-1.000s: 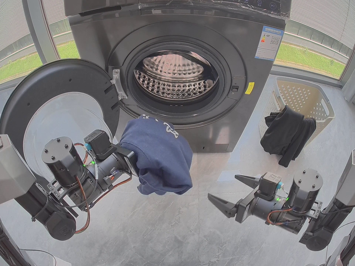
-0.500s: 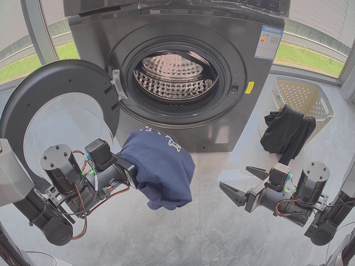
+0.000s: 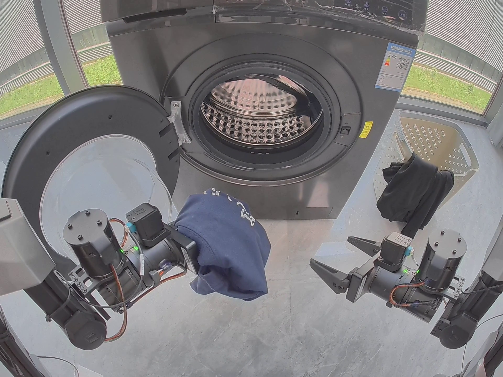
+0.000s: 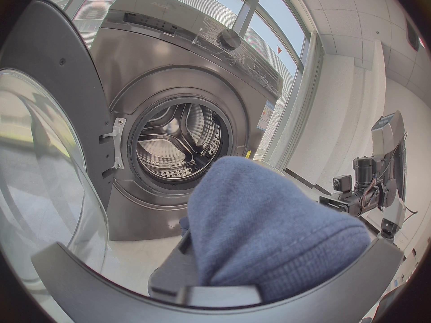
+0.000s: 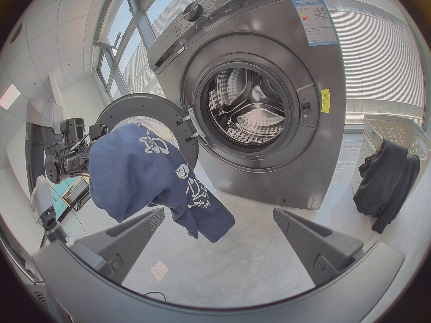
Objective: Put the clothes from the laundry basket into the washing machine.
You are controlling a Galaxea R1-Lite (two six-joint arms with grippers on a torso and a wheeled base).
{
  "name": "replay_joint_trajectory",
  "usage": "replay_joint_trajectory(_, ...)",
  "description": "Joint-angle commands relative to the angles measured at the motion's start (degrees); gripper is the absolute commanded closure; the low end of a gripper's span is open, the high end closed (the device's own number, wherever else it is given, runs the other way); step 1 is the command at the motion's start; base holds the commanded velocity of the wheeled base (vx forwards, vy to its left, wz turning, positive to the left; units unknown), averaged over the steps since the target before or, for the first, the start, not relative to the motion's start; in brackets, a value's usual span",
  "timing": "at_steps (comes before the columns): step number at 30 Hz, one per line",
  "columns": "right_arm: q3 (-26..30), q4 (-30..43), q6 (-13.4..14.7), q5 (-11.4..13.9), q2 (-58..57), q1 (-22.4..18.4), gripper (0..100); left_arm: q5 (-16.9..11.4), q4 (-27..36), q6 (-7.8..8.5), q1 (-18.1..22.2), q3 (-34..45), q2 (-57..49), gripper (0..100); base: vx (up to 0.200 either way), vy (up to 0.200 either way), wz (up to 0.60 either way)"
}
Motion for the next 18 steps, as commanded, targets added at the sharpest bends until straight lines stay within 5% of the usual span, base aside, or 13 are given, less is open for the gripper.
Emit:
replay_joint_trajectory(1,-0.1,0.0,0.0,-0.1,0.2,0.3,0,0.1,-0.2,1.32,-0.1,0.0,1.8,100,0.2,0.0,0.0)
replay_joint_trajectory(18,0.0,0.0,0.0,-0.1,0.1,0.5,0,0.1,-0.3,1.85,-2.1,0.0,3.7,100,0.2,0.0,0.0)
